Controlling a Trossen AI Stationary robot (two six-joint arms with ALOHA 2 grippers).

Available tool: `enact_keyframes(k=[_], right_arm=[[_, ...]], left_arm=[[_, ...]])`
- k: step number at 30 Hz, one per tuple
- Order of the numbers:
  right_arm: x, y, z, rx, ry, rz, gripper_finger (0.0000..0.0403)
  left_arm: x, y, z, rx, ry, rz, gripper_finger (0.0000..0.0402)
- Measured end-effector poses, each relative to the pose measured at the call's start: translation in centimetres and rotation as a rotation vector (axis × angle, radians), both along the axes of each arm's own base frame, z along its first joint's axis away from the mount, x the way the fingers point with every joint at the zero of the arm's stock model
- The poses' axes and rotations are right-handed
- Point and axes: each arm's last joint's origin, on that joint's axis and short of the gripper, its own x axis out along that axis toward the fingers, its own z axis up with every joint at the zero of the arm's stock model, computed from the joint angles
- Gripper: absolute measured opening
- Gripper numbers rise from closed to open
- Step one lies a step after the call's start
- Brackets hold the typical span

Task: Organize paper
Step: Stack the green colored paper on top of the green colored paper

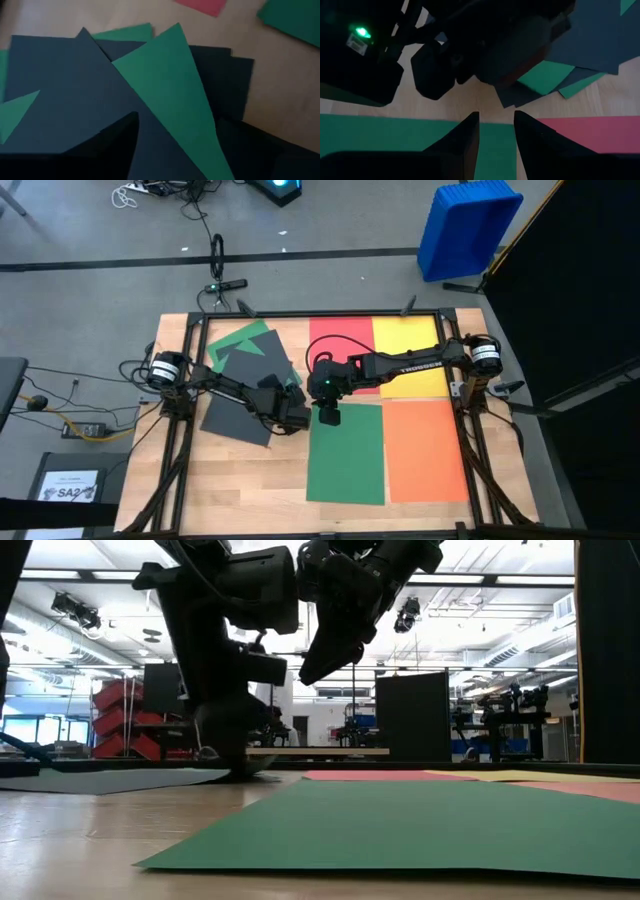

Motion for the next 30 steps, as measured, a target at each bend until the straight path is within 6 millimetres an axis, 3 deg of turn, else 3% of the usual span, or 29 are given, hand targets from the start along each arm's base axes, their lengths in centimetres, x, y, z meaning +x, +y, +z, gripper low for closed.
enact_keyframes(k=[13, 24, 30], right_arm=[[-0.1, 0.0, -0.2, -0.013, 0.005, 0.015, 0.0099], [-1.1, -2.0, -3.2, -0.008, 0.038, -0.037, 0.0099], [-0.9, -3.4, -4.4, 0.028, -0.12, 0.003, 0.01]], left_arm=[[-0.1, 0.1, 0.0, 0.027, -0.007, 0.025, 0.0168], [0.1, 0.4, -0.1, 0.027, -0.016, 0.039, 0.0118], [0.5, 0.8, -0.1, 0.016, -0.051, 0.05, 0.008]])
